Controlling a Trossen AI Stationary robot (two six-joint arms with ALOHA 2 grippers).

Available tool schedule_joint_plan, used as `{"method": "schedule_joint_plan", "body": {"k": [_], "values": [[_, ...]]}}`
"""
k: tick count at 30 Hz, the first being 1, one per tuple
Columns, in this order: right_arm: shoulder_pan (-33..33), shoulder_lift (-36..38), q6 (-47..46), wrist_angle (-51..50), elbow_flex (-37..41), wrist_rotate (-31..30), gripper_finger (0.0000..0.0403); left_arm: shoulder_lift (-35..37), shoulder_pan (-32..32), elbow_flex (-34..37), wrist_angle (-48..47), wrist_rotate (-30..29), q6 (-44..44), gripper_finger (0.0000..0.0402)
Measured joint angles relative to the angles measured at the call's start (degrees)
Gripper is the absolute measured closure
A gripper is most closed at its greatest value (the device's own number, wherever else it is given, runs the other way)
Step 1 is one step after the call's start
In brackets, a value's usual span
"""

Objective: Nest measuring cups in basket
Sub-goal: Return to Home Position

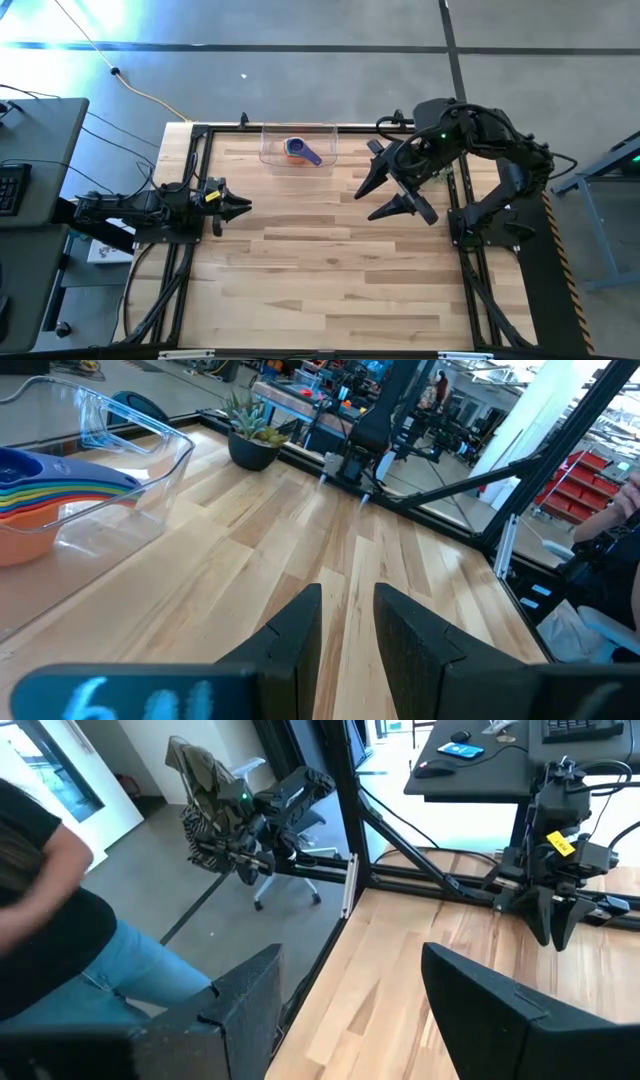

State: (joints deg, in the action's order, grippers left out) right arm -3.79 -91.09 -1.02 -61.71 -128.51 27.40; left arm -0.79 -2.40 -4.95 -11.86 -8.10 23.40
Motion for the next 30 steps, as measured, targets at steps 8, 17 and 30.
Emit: {"method": "schedule_joint_plan", "body": {"k": [8, 17, 30], "values": [[0.00, 0.00, -1.55, 0.02, 0.00, 0.00, 0.0174, 0.00, 0.01, 0.00, 0.00, 0.00, -0.01, 0.0316], [0.00, 0.00, -1.53, 0.04, 0.00, 0.47, 0.0174, 0.01, -0.01, 0.00, 0.00, 0.00, 0.00, 0.0316], [0.00, 0.00, 0.63, 0.04, 0.00, 2.91, 0.0174, -0.01, 0.00, 0.00, -0.02, 0.00, 0.00, 0.0316]]}}
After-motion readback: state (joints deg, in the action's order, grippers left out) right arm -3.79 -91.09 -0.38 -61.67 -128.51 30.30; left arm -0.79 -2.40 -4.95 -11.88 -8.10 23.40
